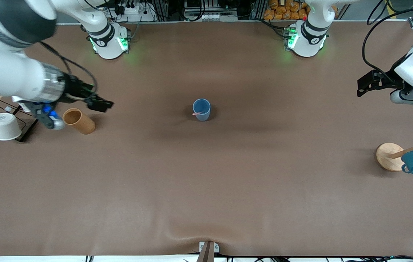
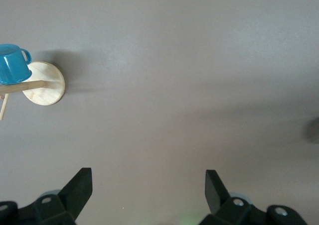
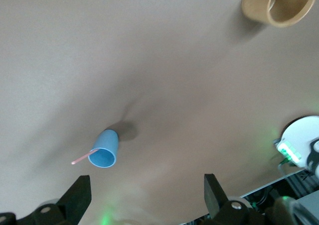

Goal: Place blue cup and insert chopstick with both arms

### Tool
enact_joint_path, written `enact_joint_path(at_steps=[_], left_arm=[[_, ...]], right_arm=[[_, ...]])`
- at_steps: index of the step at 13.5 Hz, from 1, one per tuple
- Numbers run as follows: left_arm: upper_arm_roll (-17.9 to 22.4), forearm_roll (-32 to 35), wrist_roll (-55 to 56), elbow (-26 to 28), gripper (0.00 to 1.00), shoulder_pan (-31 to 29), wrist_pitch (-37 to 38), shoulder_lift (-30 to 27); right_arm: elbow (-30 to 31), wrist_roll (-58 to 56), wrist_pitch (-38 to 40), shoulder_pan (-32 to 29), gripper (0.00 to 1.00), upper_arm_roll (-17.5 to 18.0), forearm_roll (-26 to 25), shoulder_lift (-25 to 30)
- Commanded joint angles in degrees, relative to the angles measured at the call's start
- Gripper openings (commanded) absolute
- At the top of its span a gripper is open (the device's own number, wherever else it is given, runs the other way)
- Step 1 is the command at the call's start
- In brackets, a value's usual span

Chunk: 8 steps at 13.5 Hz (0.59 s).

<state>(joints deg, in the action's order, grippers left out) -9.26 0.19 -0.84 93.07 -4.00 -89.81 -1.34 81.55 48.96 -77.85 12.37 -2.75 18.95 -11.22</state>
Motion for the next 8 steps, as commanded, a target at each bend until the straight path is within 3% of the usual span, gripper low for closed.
enact_joint_path(at_steps=[1,6,8], left_arm=[[-0.23,1.04,0.58,0.62,1.0,-0.13,-0.37,-1.03],[-0.32,1.04,0.49,0.53,1.0,-0.13,-0.37,-1.03],[-0.23,1.04,0.49,0.53,1.0,-0.13,-0.37,-1.03]], right_arm=[[0.62,-8.33,1.91,-5.59,1.0,0.99,-0.23,1.38],[0.8,-22.04,2.88,-13.24,1.0,2.13,-0.49,1.38],[0.71,-27.75,2.79,-15.7,1.0,3.0,-2.76,1.38]])
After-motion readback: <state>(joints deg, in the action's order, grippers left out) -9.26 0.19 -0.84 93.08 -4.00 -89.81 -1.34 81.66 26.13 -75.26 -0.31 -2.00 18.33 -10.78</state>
